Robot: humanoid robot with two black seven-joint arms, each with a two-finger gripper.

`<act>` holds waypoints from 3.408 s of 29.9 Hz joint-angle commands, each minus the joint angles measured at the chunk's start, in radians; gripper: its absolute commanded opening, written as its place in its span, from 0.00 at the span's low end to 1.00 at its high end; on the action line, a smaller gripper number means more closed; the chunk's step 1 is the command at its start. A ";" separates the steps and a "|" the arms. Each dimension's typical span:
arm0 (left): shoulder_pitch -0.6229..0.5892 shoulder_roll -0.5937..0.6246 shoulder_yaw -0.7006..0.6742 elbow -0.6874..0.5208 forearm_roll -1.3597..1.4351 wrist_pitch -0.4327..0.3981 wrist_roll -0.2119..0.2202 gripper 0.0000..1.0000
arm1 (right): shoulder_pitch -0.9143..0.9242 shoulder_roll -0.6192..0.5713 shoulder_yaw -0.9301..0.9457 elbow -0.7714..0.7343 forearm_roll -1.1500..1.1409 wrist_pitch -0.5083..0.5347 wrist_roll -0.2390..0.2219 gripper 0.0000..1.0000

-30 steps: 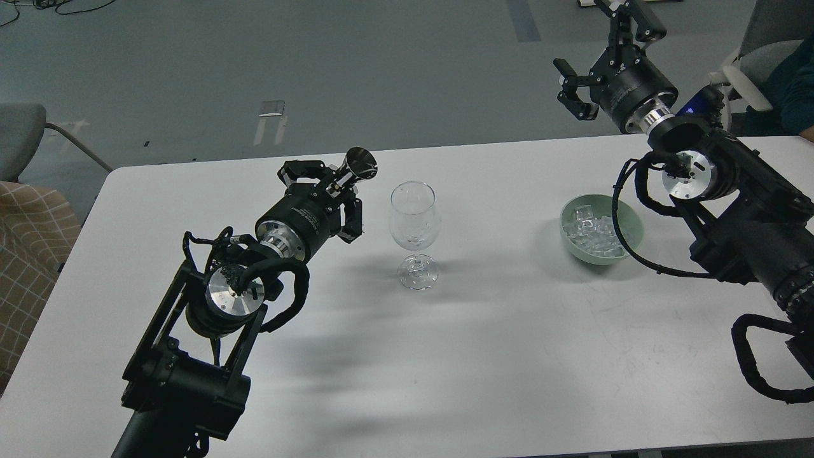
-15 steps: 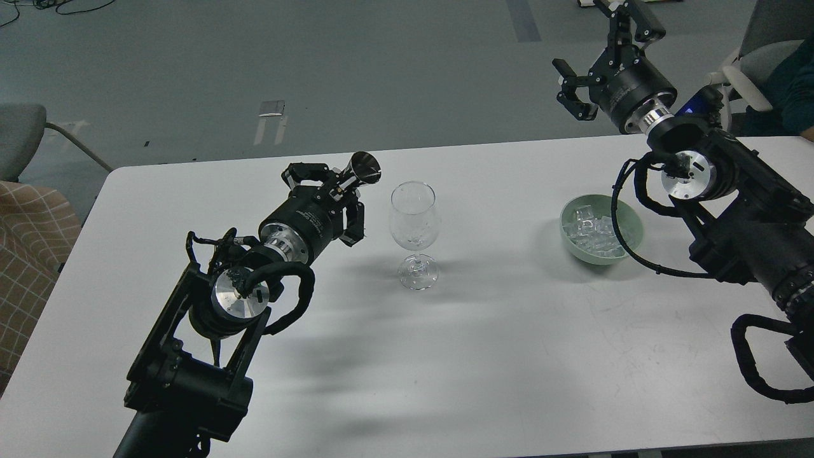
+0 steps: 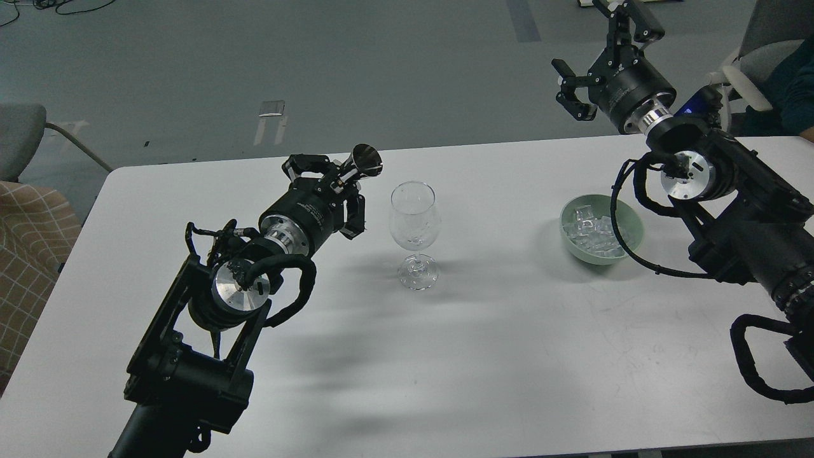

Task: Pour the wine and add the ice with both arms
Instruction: 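Position the held jigger just above the wine glass rim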

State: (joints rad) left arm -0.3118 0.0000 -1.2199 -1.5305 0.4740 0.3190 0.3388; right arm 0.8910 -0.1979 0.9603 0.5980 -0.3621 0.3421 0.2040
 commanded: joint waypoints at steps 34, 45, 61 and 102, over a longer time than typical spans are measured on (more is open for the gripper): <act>-0.029 0.000 0.057 -0.005 0.087 -0.011 -0.011 0.00 | 0.000 -0.002 0.000 0.000 0.000 0.000 0.000 1.00; -0.030 0.000 0.056 -0.010 0.110 -0.015 -0.015 0.00 | 0.000 0.000 0.000 0.000 0.000 0.000 0.000 1.00; -0.027 0.000 0.063 -0.014 0.181 -0.043 -0.015 0.00 | 0.000 0.000 0.002 0.000 0.000 0.000 0.000 1.00; -0.018 0.000 0.094 -0.031 0.314 -0.057 -0.018 0.00 | 0.000 0.003 0.002 0.000 0.000 -0.002 0.000 1.00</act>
State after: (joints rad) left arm -0.3305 0.0000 -1.1260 -1.5616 0.7735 0.2638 0.3229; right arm 0.8913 -0.1933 0.9617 0.5983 -0.3620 0.3404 0.2040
